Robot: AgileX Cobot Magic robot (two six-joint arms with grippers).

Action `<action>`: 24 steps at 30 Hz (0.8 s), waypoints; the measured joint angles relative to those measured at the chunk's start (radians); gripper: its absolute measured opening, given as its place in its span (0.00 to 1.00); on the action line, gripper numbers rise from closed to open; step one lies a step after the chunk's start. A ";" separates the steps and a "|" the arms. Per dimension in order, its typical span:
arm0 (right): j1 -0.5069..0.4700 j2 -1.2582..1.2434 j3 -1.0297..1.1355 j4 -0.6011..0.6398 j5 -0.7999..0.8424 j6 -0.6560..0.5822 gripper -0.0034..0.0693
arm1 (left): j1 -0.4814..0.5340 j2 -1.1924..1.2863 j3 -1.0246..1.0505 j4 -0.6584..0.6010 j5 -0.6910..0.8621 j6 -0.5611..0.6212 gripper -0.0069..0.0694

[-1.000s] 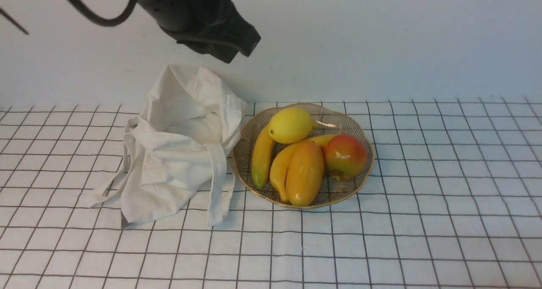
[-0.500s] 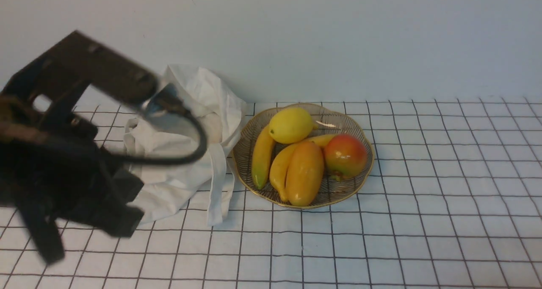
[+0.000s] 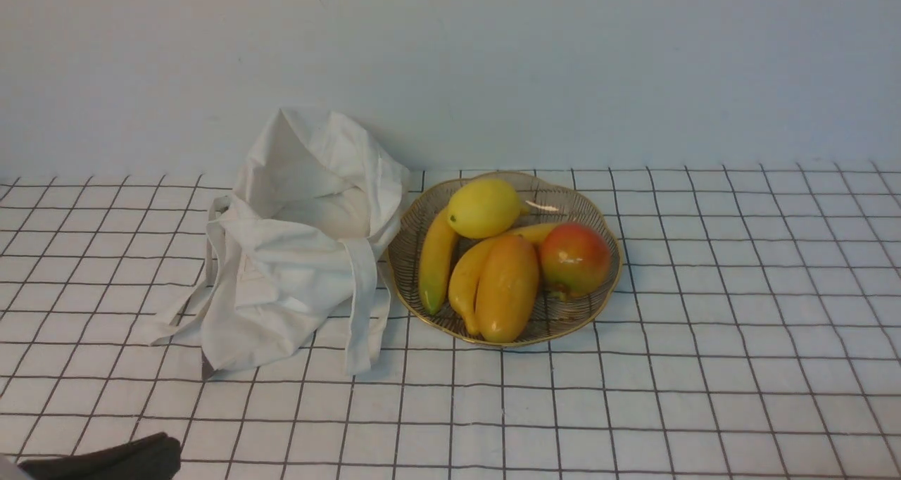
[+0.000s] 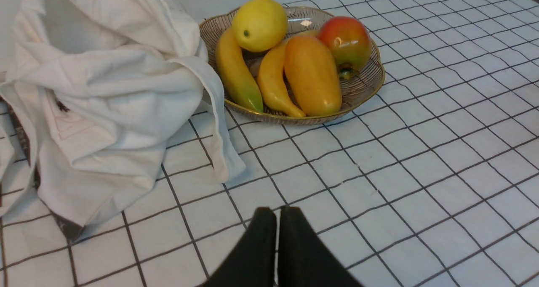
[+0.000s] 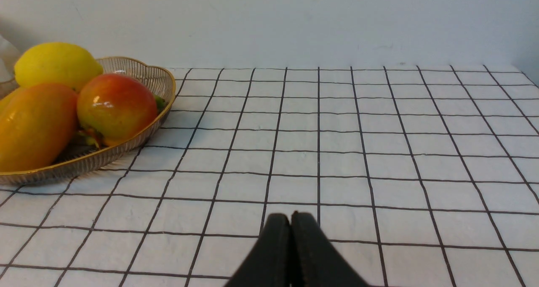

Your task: Take the fruit out of the bag on the white checkered tablecloth and place them on the plate.

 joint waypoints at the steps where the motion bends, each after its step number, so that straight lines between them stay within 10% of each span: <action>1: 0.000 0.000 0.000 0.000 0.000 0.000 0.03 | 0.000 -0.027 0.026 0.000 0.000 0.000 0.08; 24: 0.000 0.000 0.000 0.000 0.000 0.000 0.03 | 0.046 -0.120 0.088 0.239 0.006 -0.127 0.08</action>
